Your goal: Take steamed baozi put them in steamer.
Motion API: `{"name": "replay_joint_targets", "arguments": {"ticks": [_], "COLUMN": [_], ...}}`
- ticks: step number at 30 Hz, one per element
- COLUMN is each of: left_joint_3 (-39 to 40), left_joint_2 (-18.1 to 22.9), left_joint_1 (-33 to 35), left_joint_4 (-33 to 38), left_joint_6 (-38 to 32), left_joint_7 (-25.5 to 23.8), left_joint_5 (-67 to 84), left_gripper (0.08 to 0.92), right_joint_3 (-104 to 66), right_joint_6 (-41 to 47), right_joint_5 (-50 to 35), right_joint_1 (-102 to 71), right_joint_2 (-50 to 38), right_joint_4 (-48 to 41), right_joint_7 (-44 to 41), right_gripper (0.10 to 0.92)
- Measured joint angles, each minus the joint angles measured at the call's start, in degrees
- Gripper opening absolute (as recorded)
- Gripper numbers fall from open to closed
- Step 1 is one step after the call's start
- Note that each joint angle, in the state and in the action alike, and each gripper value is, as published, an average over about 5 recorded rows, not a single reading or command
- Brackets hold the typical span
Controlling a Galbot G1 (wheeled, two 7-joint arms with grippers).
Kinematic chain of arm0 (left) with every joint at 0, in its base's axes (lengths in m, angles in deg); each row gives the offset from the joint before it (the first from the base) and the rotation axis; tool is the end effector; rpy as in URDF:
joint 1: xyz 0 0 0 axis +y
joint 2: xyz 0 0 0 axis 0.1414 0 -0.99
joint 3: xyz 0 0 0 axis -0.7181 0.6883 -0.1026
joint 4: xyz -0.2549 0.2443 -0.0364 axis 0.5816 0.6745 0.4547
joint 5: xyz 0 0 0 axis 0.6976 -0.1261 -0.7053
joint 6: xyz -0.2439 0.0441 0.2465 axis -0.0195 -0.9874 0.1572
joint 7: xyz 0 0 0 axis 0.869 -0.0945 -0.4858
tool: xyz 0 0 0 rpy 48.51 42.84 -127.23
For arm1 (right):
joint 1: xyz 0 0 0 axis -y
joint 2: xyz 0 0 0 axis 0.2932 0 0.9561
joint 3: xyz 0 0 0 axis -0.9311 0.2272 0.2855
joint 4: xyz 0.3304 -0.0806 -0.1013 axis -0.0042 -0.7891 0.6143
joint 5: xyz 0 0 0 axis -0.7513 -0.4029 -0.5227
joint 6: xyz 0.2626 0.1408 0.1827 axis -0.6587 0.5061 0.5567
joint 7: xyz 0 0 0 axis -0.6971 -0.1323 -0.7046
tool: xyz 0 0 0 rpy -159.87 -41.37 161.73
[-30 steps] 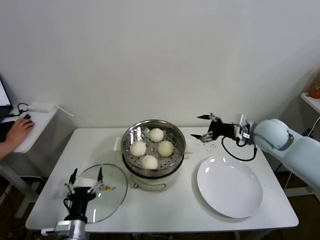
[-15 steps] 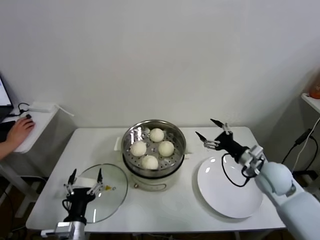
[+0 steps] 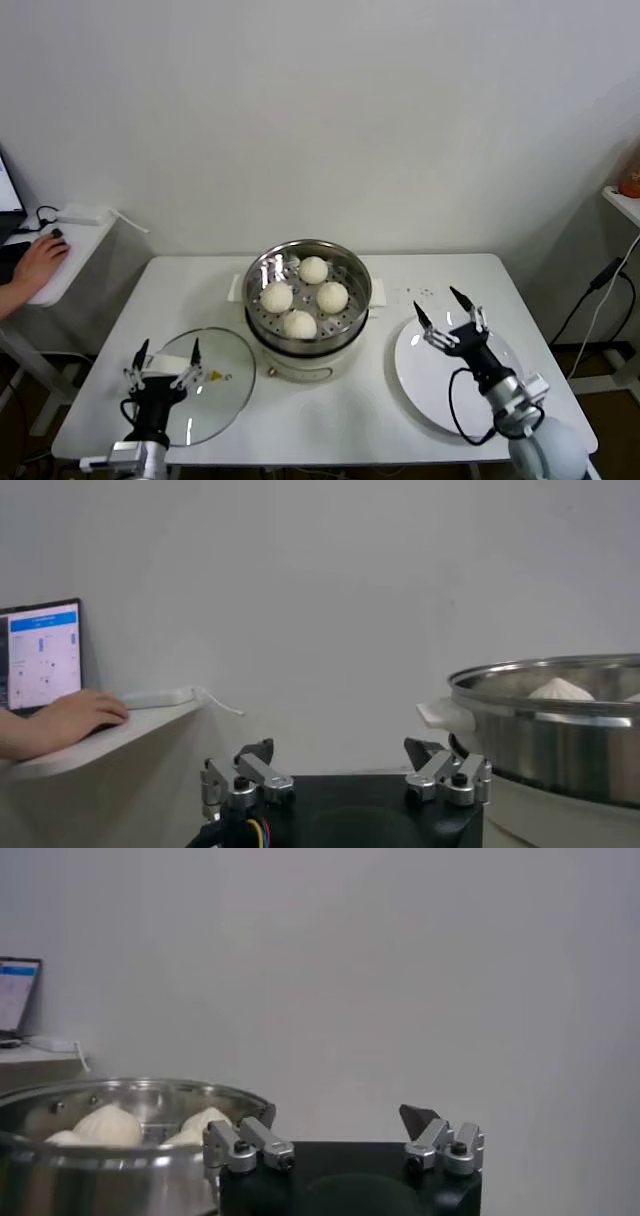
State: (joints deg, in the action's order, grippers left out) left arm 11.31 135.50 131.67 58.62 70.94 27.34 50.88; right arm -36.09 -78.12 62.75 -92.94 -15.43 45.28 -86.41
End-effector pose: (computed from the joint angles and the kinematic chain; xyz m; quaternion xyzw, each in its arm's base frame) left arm 0.1480 0.0586 -0.3285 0.0594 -0.9954 -0.0704 0.0272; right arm 0.2385 -0.1192 -0.3169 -0.1904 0.9810 -0.0249 0.0268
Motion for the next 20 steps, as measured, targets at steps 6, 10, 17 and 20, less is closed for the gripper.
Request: {"name": "replay_joint_targets", "arguments": {"ticks": [6, 10, 17, 20], "left_joint_3": [-0.21, -0.3, -0.43, -0.44], "left_joint_2": [0.03, 0.07, 0.18, 0.19], "left_joint_1": [0.11, 0.41, 0.88, 0.89], "left_joint_4": [0.52, 0.63, 1.2, 1.48], "left_joint_6": [0.25, 0.07, -0.16, -0.15], "left_joint_7": [-0.5, -0.89, -1.14, -1.16], "left_joint_5": [-0.01, -0.06, 0.24, 0.39], "left_gripper": [0.823, 0.823, 0.823, 0.823], "right_joint_3": [-1.56, -2.1, -2.43, -2.5], "right_joint_6": [-2.61, -3.97, -5.34, -5.55], "right_joint_5": [0.49, 0.62, 1.05, 1.15], "right_joint_1": [-5.37, -7.78, -10.04, -10.36], "right_joint_2": [3.73, 5.15, 6.98, 7.35], "right_joint_4": [0.17, 0.13, -0.02, -0.1], "right_joint_7": [-0.1, -0.4, -1.08, -1.2], "right_gripper": [0.823, 0.823, 0.823, 0.823]}}
